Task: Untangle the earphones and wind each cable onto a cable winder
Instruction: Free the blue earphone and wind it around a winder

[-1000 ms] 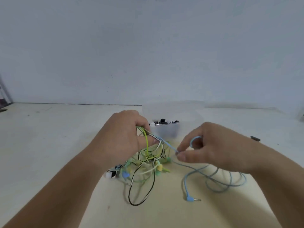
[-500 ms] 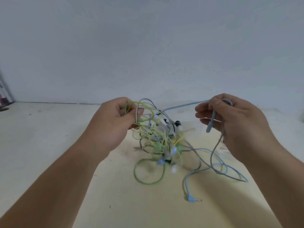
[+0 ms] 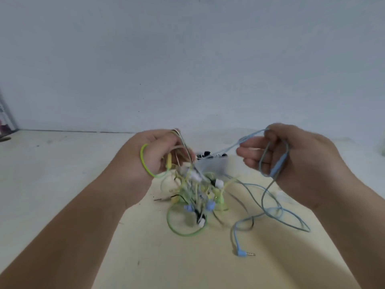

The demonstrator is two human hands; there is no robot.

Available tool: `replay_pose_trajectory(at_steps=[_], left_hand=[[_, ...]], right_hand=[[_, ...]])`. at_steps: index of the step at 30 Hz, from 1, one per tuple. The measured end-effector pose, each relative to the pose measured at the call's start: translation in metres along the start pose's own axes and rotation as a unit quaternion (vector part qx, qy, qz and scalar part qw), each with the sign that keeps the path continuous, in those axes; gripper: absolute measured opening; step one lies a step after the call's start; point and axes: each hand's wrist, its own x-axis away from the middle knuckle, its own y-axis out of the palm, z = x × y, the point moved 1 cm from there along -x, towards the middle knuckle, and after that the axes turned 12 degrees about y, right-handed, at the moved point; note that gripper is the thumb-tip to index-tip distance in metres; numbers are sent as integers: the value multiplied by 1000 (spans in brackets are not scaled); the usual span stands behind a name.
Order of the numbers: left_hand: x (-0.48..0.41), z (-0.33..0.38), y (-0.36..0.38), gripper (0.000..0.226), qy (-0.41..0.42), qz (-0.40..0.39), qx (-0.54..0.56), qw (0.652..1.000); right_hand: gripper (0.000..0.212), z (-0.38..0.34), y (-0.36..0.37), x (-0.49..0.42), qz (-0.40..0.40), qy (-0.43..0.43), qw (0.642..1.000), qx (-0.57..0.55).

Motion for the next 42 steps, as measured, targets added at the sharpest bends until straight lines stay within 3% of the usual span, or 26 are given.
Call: replay_pose_trajectory(at_steps=[4,12,14,18,22,25,27,29,32,37,42], left_hand=[[5,-5,8,48,-11,-85,-85,993],[7,-4,1,67,-5,-139,-109,984],[8,0,-4,54,-2,-151,-88,985],[5,4,-9,6,-7,-153,-69,986],[5,4,-11,18,-7,-131,-57,990],[7,7,-8,39,3,-128,-116,985],[8,8,-5,43,-12,-96,-174,980],[6,5,-2,29,-14,-63,-207,976],[6,2,1,18,-5,-65,-219,973],[7,-2,6,17,28,-76,-228,970],[10,-5,9,34,49,-91,-259,960]], right_hand=[[23,11,11,7,-49,45,997,45],[33,0,7,2,-26,22,983,-182],[34,0,1,-1,-1,18,981,-192],[34,-3,-12,-8,45,3,972,-230],[29,-6,-23,-13,34,1,966,-256],[22,-2,-18,-11,-7,-8,999,-54],[22,2,-12,-6,-37,-33,992,115],[23,8,-6,1,-84,-31,949,303],[5,16,3,10,-131,-27,835,534],[9,18,6,10,-106,-34,830,547],[23,16,4,12,-121,-24,829,546]])
